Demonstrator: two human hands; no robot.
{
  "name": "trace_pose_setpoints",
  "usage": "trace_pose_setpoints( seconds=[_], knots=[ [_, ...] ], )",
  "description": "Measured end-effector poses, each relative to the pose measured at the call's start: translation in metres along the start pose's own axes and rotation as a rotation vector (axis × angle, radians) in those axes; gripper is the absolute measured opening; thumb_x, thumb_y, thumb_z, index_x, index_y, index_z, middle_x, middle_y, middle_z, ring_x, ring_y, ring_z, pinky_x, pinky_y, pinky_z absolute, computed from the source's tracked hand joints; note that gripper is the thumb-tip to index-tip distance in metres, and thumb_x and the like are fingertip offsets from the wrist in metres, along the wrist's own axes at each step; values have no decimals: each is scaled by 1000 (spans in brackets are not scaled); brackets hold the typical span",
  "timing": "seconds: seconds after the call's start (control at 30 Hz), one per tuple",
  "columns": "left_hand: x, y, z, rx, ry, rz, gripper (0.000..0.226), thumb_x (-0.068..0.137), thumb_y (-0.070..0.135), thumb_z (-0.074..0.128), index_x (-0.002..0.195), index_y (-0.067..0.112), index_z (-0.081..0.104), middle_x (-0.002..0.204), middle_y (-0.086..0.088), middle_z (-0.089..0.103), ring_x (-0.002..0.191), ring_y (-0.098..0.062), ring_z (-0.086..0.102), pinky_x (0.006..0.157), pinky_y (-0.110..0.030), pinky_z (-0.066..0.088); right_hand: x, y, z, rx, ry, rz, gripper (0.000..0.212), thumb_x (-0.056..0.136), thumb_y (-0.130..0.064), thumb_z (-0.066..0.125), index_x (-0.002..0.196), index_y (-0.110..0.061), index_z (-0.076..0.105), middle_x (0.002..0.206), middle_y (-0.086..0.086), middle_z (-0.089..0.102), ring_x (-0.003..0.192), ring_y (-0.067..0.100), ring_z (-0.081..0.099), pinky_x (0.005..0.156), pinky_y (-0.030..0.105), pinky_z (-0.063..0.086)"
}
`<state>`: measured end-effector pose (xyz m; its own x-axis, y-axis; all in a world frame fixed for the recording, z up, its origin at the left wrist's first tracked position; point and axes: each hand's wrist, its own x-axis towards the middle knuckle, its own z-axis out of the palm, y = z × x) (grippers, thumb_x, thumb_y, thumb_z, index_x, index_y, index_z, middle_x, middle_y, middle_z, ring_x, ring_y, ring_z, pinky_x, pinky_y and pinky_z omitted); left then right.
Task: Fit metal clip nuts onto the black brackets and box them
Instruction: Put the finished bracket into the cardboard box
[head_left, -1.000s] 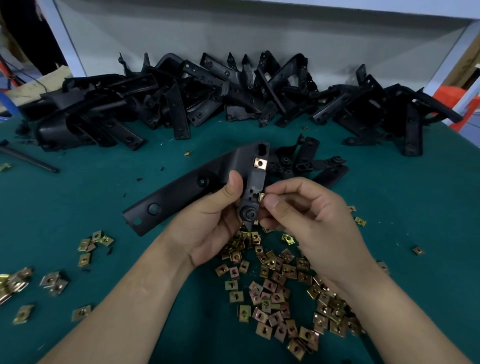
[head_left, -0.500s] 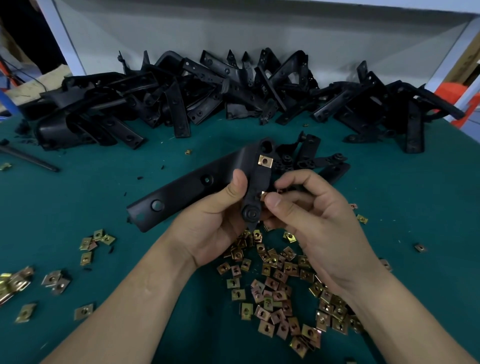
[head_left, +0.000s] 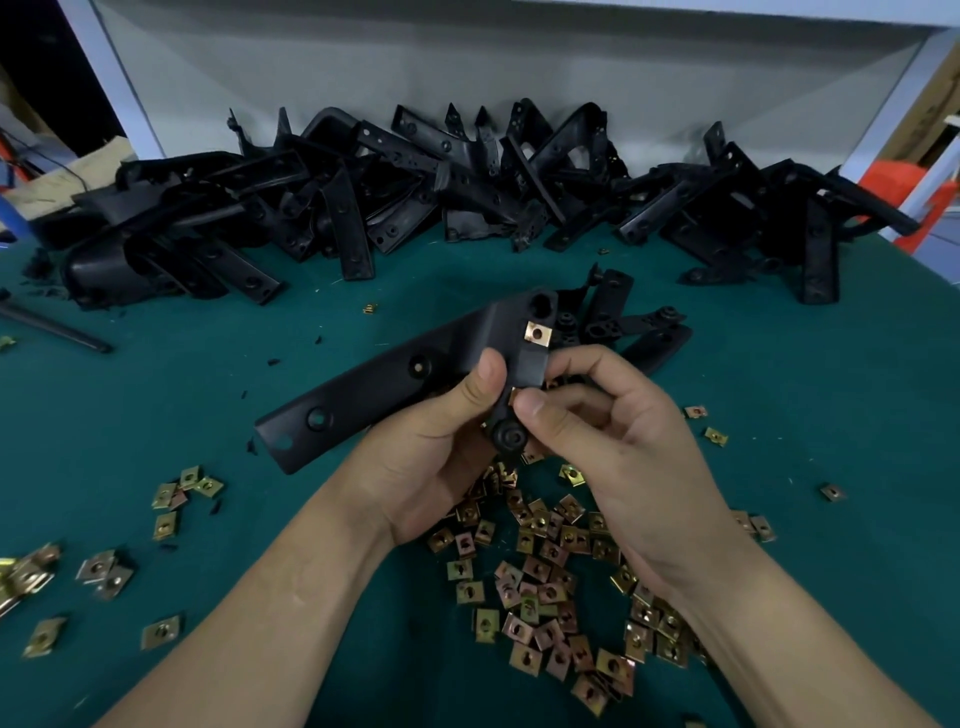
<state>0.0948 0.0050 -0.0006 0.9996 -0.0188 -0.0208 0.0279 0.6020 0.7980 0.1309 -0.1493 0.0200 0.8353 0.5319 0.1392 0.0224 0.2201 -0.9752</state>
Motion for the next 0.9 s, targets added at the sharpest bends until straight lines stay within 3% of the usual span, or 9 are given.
trace_pose_setpoints(
  seconds=[0.23, 0.37, 0.47, 0.53, 0.6, 0.73, 0.9],
  knots=[
    [-4, 1, 3, -11, -18, 16, 91, 71, 53, 80, 139, -2, 55, 134, -26, 62, 125, -34, 61, 95, -31, 55, 0, -5, -1, -39, -16, 27, 32, 83, -19, 76, 112, -10, 66, 84, 7, 77, 73, 9, 68, 71, 18, 53],
    [-5, 6, 5, 2, 46, 95, 94, 71, 51, 86, 143, 2, 52, 139, -24, 59, 131, -36, 56, 109, -40, 47, 2, -10, -2, -66, 32, 26, 23, 89, -14, 73, 111, -22, 72, 91, 5, 77, 85, 14, 71, 79, 24, 56],
    [-7, 14, 2, -160, 175, 227, 69, 72, 39, 89, 133, 17, 65, 126, -10, 68, 110, -22, 68, 95, -30, 57, 7, -22, -8, -5, 122, 29, 27, 89, -14, 72, 112, -28, 74, 95, 9, 76, 97, 21, 72, 92, 34, 56],
    [-7, 17, 4, -143, 277, 298, 39, 80, 29, 82, 118, 23, 75, 119, -7, 73, 107, -22, 72, 83, -24, 58, 10, -33, -12, -80, 153, 32, 27, 91, -13, 72, 111, -31, 73, 97, 7, 77, 96, 17, 73, 88, 30, 57],
    [-7, 15, 9, -83, 344, 332, 29, 84, 22, 77, 113, 22, 77, 118, -10, 74, 109, -26, 72, 83, -25, 58, 9, -42, -14, -192, 170, 28, 25, 93, -13, 71, 111, -30, 72, 98, -3, 78, 93, 10, 73, 82, 21, 56],
    [-11, 9, 25, -1, 339, 343, 35, 81, 24, 85, 115, 20, 77, 118, -13, 74, 109, -27, 72, 84, -25, 58, -10, -59, -19, -233, 256, -25, 18, 89, -12, 75, 103, -24, 76, 95, -10, 78, 89, 3, 72, 74, 9, 51],
    [-20, -6, 61, 186, 214, 296, 42, 77, 29, 86, 117, 25, 76, 120, -8, 74, 111, -26, 71, 86, -27, 58, -54, -69, -39, -225, 516, -58, 20, 81, -18, 83, 99, -27, 78, 93, -11, 78, 82, 9, 73, 69, 17, 55]
  ],
)
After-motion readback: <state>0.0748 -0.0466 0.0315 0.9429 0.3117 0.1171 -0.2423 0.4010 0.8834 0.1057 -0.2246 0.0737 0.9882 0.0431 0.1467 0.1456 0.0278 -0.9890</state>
